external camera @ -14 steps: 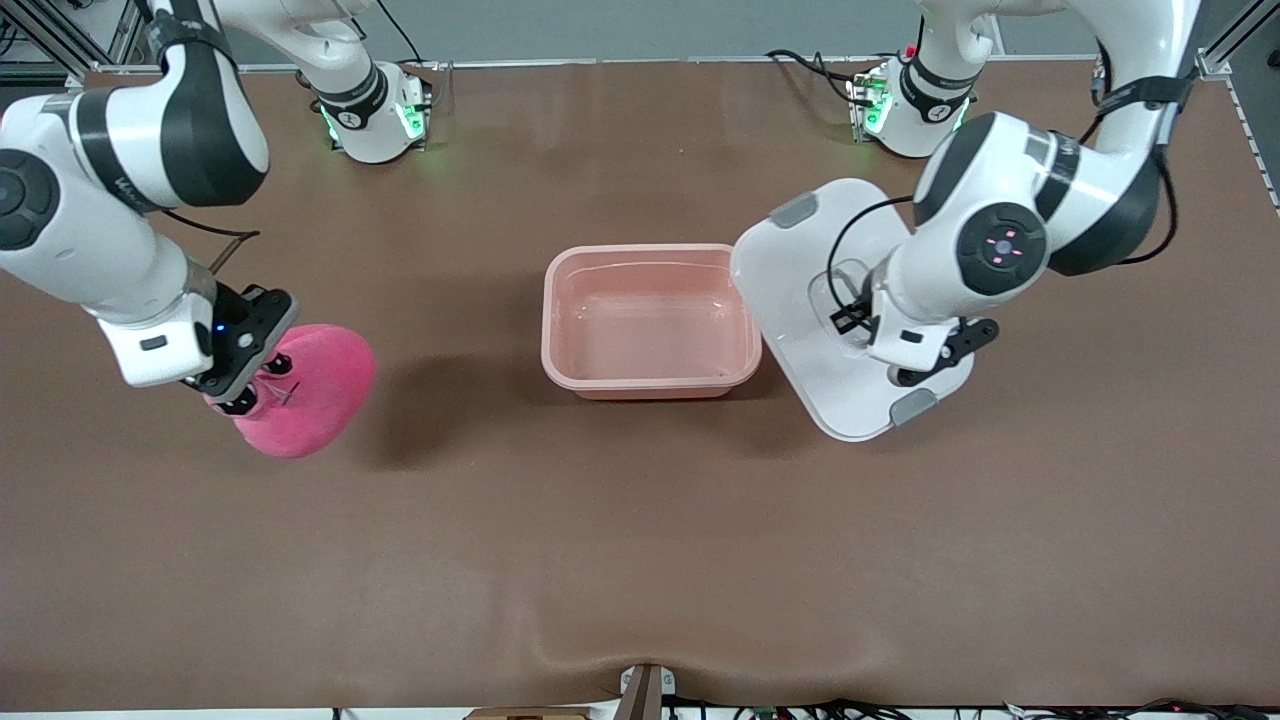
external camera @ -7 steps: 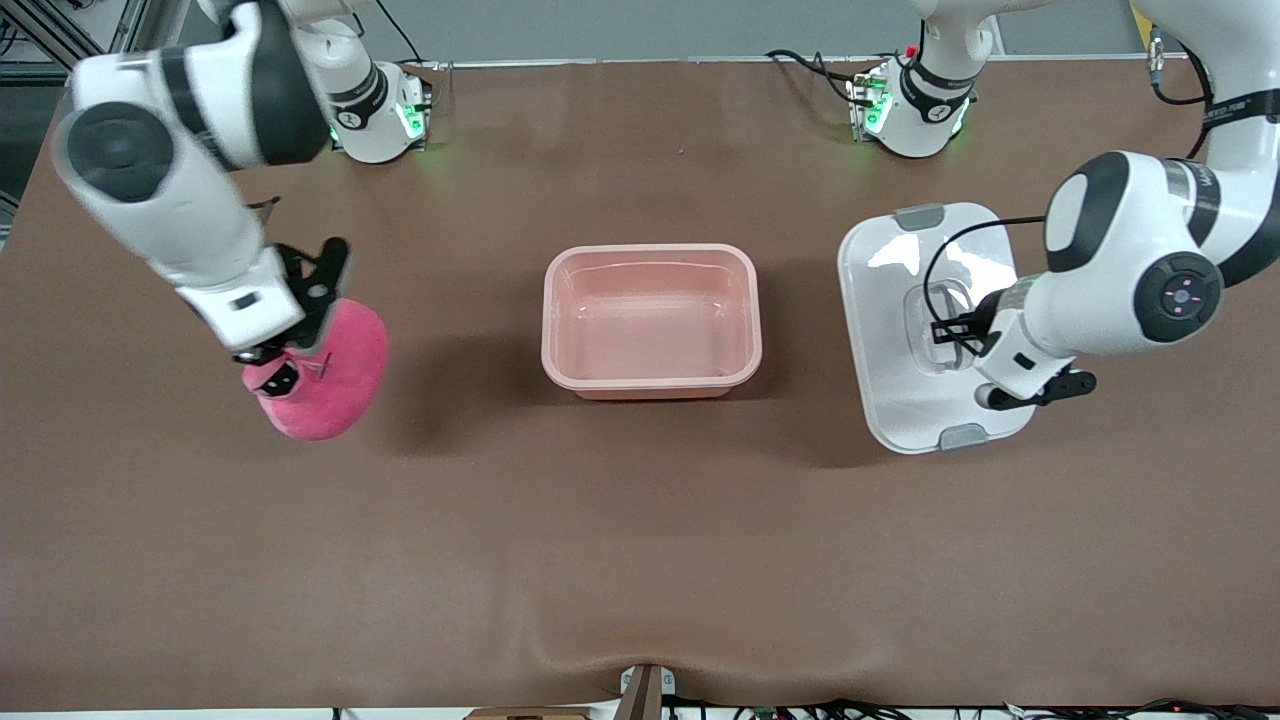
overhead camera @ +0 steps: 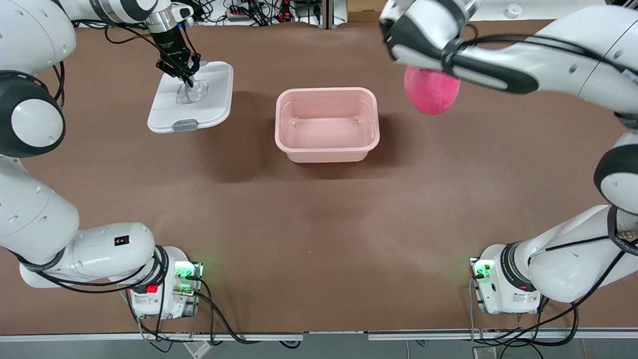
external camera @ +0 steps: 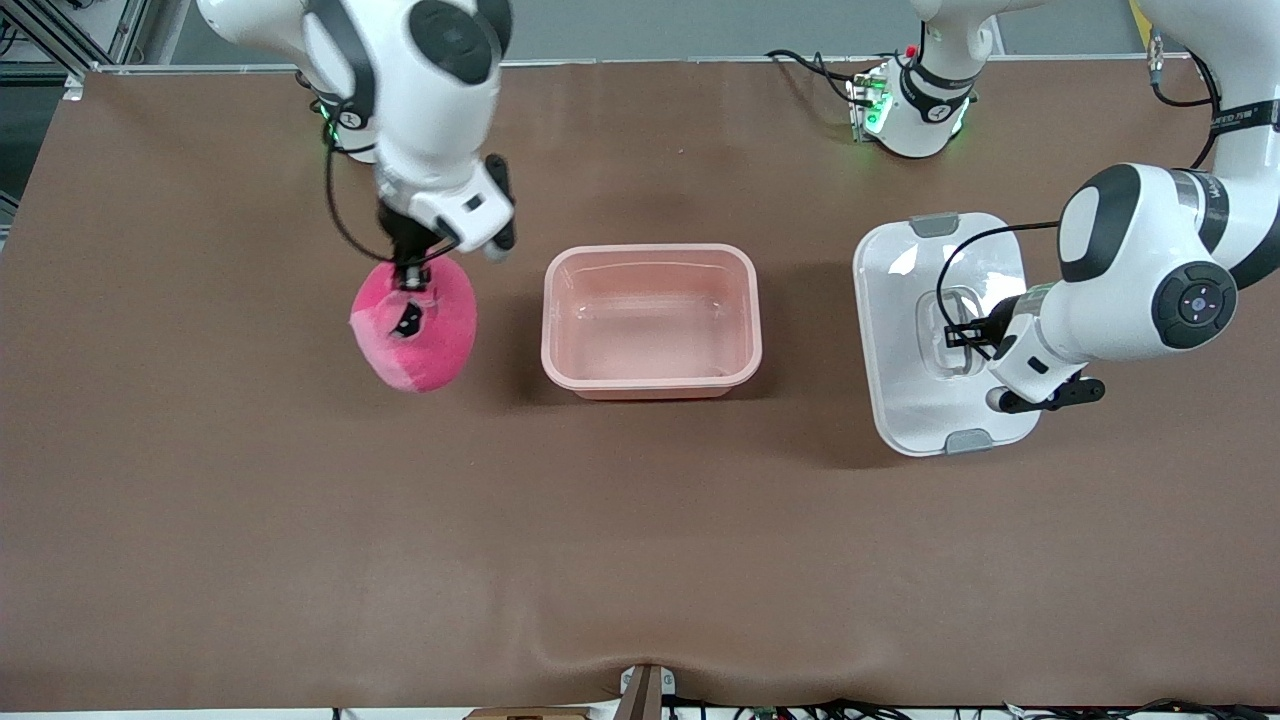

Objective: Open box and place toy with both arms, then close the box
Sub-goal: 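Lift the lid aside with the left gripper while the right gripper lifts the toy, then lower the pink toy into the box and open the right gripper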

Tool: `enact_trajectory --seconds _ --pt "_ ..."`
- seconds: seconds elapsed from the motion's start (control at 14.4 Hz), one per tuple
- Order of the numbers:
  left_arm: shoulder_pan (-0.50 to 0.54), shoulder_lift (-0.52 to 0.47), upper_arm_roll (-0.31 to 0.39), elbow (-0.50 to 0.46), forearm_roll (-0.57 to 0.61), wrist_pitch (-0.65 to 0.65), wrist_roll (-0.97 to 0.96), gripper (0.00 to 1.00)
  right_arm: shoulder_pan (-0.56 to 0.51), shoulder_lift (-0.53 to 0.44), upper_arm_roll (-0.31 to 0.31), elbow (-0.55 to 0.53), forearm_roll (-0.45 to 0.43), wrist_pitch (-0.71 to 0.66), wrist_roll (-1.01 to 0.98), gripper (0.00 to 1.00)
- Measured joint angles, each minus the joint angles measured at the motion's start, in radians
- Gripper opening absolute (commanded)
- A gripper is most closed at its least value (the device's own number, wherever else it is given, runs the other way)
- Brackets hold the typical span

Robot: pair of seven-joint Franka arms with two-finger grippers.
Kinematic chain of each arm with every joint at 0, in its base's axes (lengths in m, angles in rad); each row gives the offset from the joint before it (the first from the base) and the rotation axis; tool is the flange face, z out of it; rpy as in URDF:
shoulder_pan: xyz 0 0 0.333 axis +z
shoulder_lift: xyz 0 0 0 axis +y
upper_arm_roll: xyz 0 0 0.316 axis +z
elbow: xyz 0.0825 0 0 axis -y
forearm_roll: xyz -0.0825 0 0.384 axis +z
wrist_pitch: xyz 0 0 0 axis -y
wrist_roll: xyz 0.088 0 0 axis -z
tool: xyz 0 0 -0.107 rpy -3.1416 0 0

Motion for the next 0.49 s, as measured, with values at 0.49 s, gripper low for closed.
enact_trajectory --seconds 0.49 --pt "0.0 0.0 -0.001 -0.005 0.0 0.003 0.0 0.0 0.197 0.114 0.0 0.084 -0.031 -0.065 0.221 0.0"
